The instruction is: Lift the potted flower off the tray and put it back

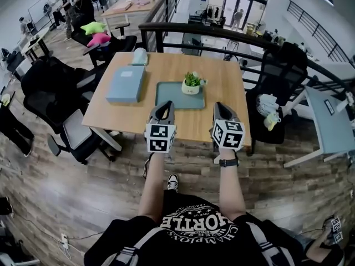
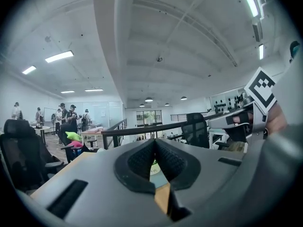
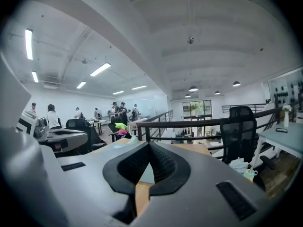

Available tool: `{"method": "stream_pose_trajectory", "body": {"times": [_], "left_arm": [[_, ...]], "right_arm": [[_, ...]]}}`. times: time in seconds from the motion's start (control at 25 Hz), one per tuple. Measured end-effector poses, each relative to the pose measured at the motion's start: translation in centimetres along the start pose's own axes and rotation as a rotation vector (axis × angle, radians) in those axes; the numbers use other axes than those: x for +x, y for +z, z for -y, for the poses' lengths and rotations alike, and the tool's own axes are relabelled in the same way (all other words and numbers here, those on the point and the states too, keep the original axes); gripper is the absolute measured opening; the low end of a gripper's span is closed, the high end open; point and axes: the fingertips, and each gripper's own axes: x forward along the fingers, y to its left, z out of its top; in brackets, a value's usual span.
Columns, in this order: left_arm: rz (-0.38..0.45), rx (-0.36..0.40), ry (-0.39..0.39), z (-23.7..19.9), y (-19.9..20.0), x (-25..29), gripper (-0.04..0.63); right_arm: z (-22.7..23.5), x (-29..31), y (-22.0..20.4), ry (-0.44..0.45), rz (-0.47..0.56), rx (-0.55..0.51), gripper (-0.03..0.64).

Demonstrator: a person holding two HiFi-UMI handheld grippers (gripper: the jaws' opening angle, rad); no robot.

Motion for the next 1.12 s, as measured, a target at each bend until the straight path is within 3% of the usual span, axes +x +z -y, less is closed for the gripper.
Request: {"method": "stream_pose_trajectory", "body": {"times": [0.6,1.12], "left_arm": [[0.013,-0.032,-0.101,-6.4,-1.3,9.9,0.02],[-0.064,-0.075,-0.191,-6.4,-6.7,14.3,0.02]], "right_arm": [[-0.3,11.1,2.0,-0.052,0.018,-0.008,0.009],[0.7,16.5,-2.8,-0.051,-0.068,0.034,0.009]]}}
